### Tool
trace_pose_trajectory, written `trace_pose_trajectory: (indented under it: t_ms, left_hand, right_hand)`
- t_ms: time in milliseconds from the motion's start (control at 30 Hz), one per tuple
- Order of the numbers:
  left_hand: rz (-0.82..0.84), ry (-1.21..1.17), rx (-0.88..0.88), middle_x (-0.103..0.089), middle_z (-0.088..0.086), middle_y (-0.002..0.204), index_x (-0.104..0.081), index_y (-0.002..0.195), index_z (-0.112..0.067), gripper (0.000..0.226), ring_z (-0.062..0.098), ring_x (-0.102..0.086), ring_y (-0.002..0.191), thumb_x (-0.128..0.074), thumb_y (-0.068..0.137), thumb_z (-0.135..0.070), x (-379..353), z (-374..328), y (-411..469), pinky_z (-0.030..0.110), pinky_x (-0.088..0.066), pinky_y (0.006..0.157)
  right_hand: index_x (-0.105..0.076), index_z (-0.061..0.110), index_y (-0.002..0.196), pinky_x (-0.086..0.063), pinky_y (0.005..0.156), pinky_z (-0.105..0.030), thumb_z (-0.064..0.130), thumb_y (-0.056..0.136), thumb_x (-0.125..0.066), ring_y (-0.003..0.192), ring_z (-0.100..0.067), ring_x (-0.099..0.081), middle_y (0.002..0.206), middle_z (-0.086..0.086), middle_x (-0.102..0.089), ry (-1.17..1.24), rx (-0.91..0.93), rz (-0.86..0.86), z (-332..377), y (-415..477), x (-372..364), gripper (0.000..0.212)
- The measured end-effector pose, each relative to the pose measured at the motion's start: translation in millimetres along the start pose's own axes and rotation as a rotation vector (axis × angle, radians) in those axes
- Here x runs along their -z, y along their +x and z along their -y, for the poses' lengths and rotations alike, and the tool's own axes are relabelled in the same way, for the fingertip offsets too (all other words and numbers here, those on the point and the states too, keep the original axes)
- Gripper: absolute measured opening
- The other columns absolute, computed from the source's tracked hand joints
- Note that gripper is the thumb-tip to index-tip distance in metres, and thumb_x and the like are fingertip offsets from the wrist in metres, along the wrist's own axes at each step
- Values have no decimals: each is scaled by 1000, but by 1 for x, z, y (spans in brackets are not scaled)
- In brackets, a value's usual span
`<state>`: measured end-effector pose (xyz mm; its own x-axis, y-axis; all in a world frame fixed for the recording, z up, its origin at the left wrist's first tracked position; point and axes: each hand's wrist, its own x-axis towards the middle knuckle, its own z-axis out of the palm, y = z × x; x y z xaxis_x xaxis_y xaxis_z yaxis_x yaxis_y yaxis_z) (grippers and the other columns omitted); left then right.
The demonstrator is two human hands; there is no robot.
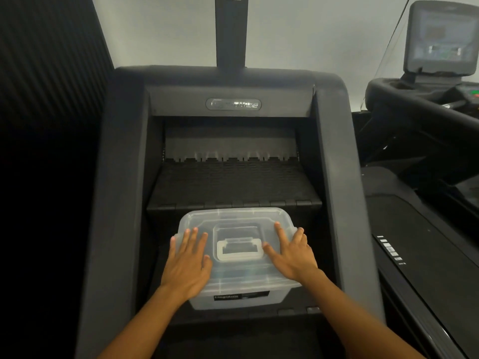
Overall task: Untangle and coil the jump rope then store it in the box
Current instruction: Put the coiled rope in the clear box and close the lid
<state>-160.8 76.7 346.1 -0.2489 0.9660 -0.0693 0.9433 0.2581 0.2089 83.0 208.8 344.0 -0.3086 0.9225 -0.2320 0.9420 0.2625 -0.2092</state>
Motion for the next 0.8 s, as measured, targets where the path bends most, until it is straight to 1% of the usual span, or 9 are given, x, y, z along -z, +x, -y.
trace_pose_trajectory:
  t_ms: [100,200,300,367,433,533,633,700,800]
  left_hand:
    - [29,-54,-2,12,6,169,-3,161,-21,89,21,18,154,-23,92,-73,4,-4,10,48,12,124]
    - [57,-60,-59,19,1,167,4,160,-32,96,17,23,152,-27,86,-84,0,-7,14,48,16,122]
    - [38,-39,-79,22,0,167,6,159,-39,98,16,25,151,-26,81,-89,-6,-7,13,48,16,122]
    - [28,-38,-73,22,-1,167,4,159,-39,99,15,26,151,-26,80,-91,-8,-6,15,48,16,123]
    - [25,-21,-73,22,-1,167,5,158,-41,98,15,26,150,-25,80,-91,-10,-5,16,49,15,123]
    - [14,-9,-72,23,-2,166,10,157,-43,96,15,27,150,-24,80,-90,-12,-5,15,49,14,123]
    - [5,-13,-78,23,-2,166,12,156,-45,94,16,26,151,-24,81,-89,-12,-6,15,48,14,123]
    - [-3,-27,-88,22,-2,167,13,155,-48,92,16,25,151,-24,81,-89,-13,-6,16,49,14,123]
    - [-13,-21,-94,22,-2,167,14,153,-50,90,18,24,152,-21,81,-90,-14,-5,16,50,13,123]
  right_hand:
    - [3,42,157,-23,119,-56,66,98,-20,151,-43,-8,164,-24,7,125,5,11,-3,2,3,68]
    - [-15,46,155,-33,115,-56,57,99,-40,145,-41,-27,164,-16,-9,355,3,-7,-9,7,4,62]
    - [-25,44,153,-51,100,-52,37,90,-69,126,-32,-52,149,-6,-41,790,-12,-67,-19,8,7,77]
    - [-21,37,156,-55,91,-51,25,83,-79,119,-31,-58,140,-2,-48,1087,-122,-53,-27,6,6,94]
    - [-20,28,156,-58,81,-49,29,75,-85,112,-31,-63,136,-3,-51,1290,-287,57,-35,0,2,104]
    - [-54,11,134,-62,80,-51,35,76,-84,103,-33,-71,122,-14,-68,1473,-321,243,-39,-7,-4,69]
    - [-64,13,118,-64,70,-43,31,80,-82,95,-31,-73,112,-12,-72,1477,-365,146,-36,-6,-6,47]
    - [-63,13,115,-64,64,-37,38,73,-86,89,-26,-73,109,-9,-71,1368,-409,-36,-33,-1,-10,55]
    - [-56,15,127,-62,77,-36,47,74,-83,96,-22,-68,121,-4,-61,988,-345,-326,-27,0,-9,68]
